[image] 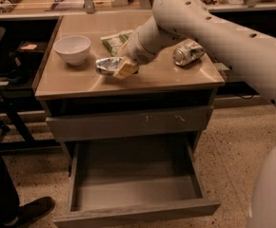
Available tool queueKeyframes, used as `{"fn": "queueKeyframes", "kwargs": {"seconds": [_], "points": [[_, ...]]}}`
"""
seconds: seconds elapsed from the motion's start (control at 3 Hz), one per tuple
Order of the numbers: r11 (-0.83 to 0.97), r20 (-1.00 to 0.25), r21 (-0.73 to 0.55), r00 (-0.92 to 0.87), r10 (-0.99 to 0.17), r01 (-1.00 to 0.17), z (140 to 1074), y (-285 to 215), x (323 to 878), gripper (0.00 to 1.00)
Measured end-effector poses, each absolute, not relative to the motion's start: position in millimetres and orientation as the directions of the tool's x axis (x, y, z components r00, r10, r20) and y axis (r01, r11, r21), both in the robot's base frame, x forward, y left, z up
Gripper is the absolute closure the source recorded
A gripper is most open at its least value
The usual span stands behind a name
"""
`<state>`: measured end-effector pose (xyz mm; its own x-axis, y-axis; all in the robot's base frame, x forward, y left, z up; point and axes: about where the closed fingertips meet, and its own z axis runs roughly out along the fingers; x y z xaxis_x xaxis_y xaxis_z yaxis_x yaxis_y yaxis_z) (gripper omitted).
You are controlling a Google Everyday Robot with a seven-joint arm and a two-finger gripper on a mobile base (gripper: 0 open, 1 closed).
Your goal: Pick redbull can from middle drawer and place on counter
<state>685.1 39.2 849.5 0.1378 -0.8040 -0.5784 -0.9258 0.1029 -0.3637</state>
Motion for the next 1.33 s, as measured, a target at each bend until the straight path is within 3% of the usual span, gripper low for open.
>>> {"fn": "queueKeyframes", "kwargs": {"seconds": [0.67, 1.33], "points": [[0.085, -0.593, -0.313, 0.125, -0.796, -0.946, 826, 46, 700, 1.00], [0.085, -0.593, -0.312, 0.125, -0.795, -0.946, 826, 46, 701, 0.59]]}}
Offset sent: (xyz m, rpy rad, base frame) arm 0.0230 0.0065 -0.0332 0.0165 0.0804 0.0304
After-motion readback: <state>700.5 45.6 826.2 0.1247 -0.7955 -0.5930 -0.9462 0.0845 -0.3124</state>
